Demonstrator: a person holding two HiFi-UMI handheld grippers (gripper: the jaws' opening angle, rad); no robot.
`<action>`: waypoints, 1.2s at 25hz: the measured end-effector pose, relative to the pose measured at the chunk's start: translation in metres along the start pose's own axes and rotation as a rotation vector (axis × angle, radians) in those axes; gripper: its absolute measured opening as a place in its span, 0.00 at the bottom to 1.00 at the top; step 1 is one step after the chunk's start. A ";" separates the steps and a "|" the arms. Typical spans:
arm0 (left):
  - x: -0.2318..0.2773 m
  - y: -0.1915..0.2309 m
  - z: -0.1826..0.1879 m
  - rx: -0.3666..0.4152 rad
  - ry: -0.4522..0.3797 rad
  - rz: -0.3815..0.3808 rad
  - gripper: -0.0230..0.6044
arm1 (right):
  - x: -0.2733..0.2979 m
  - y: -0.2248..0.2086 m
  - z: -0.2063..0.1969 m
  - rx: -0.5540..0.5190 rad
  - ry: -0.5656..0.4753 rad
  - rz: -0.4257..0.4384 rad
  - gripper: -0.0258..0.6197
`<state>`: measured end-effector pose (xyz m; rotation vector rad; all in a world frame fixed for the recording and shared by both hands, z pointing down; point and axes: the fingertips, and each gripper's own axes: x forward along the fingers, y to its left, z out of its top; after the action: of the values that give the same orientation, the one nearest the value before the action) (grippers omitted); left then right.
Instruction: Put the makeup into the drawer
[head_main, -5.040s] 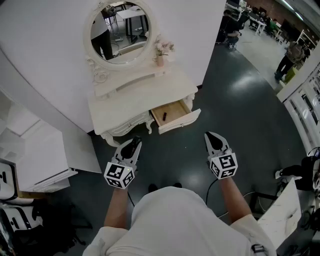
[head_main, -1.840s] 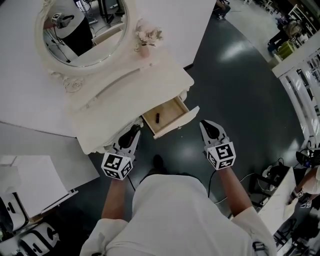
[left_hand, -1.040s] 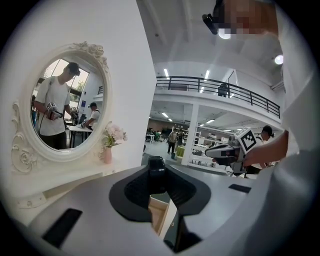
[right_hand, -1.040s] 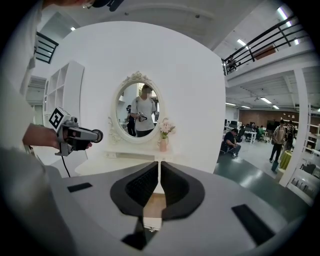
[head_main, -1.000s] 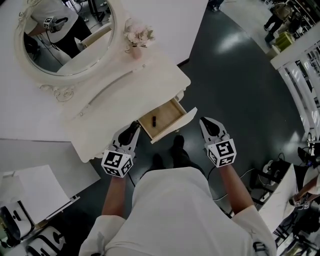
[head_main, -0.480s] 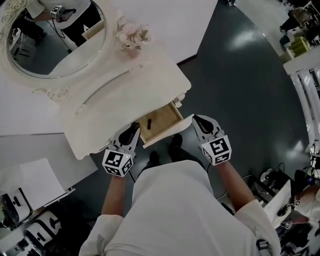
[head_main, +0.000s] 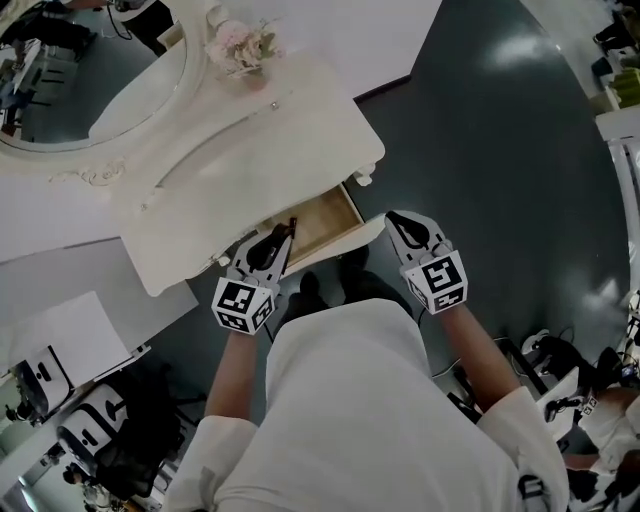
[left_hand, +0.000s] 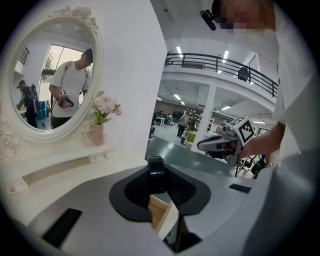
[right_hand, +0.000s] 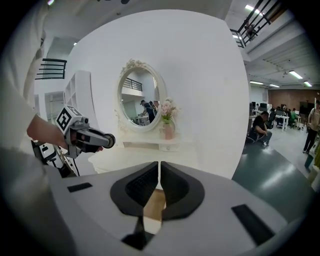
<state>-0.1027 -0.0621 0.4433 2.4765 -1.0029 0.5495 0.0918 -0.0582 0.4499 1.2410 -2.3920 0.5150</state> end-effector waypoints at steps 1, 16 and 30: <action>0.006 -0.002 -0.001 -0.009 0.003 0.000 0.15 | 0.002 -0.004 -0.004 -0.001 0.006 0.006 0.09; 0.070 -0.016 -0.047 0.005 0.173 -0.069 0.15 | 0.019 -0.018 -0.053 0.096 0.075 0.038 0.09; 0.127 -0.007 -0.132 0.082 0.399 -0.201 0.15 | 0.036 -0.021 -0.084 0.179 0.150 -0.018 0.09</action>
<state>-0.0405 -0.0617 0.6158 2.3652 -0.5794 0.9837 0.1049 -0.0532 0.5425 1.2487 -2.2467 0.8022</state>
